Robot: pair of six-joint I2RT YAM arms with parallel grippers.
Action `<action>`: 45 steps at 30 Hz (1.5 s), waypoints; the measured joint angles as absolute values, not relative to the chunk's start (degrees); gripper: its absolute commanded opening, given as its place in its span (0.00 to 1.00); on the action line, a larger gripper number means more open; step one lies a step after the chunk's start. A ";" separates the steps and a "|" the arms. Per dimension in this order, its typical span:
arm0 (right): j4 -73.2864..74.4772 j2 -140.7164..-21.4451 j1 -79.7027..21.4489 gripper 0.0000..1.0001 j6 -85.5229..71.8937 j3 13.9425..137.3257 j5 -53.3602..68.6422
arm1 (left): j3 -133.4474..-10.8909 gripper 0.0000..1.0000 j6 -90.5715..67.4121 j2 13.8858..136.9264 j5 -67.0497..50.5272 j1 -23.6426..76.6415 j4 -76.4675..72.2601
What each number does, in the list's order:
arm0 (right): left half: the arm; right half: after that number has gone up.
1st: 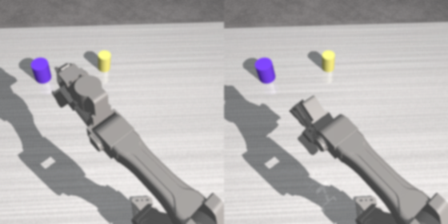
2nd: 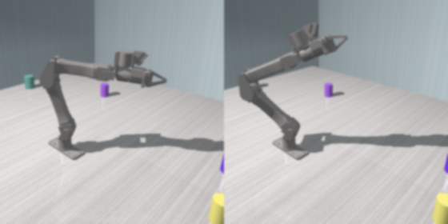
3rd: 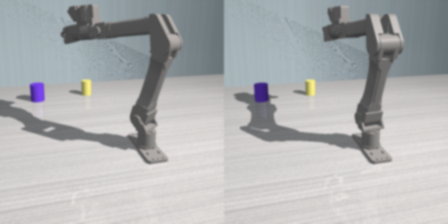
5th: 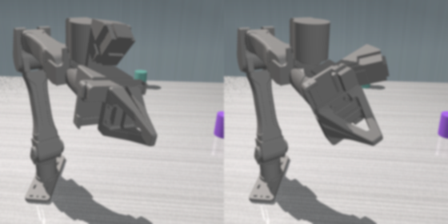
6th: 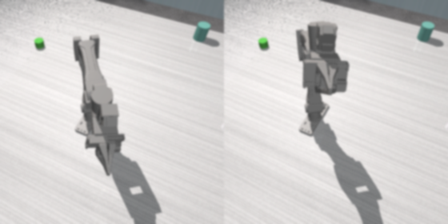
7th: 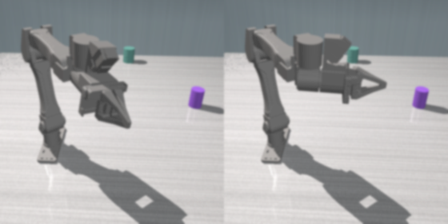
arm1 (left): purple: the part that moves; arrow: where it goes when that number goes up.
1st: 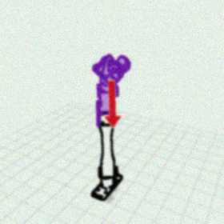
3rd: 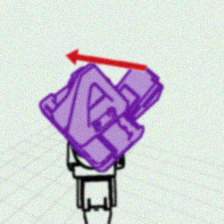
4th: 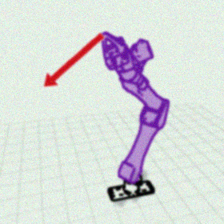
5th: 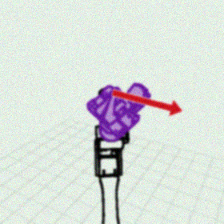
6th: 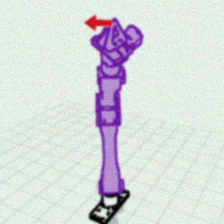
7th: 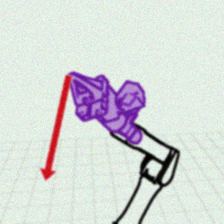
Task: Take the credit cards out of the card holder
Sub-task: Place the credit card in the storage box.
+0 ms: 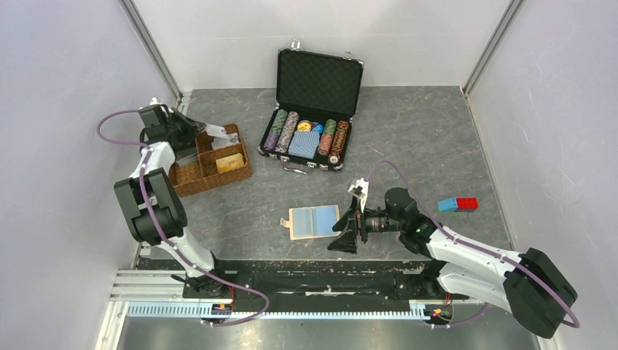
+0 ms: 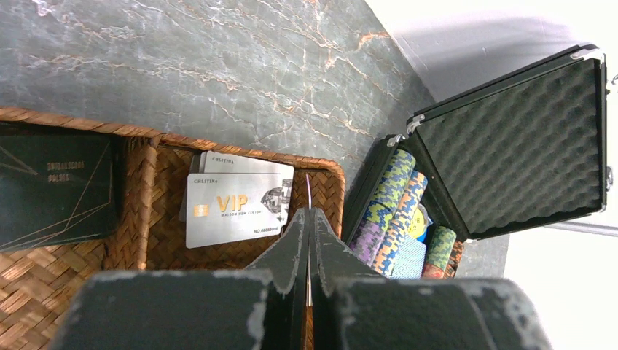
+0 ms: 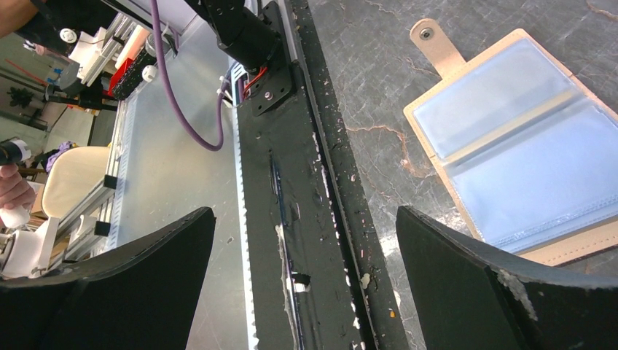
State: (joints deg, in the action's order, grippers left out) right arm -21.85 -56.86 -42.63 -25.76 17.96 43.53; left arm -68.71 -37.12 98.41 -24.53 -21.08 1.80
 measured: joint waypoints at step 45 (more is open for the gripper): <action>-19.09 -62.33 -42.61 0.98 -24.91 22.50 42.30 | -66.63 0.02 -40.23 109.89 -27.09 -17.39 -12.03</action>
State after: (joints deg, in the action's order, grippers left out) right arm -19.09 -62.33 -42.61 -24.91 22.50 42.30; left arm -66.63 -40.23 109.89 -27.09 -17.39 -12.03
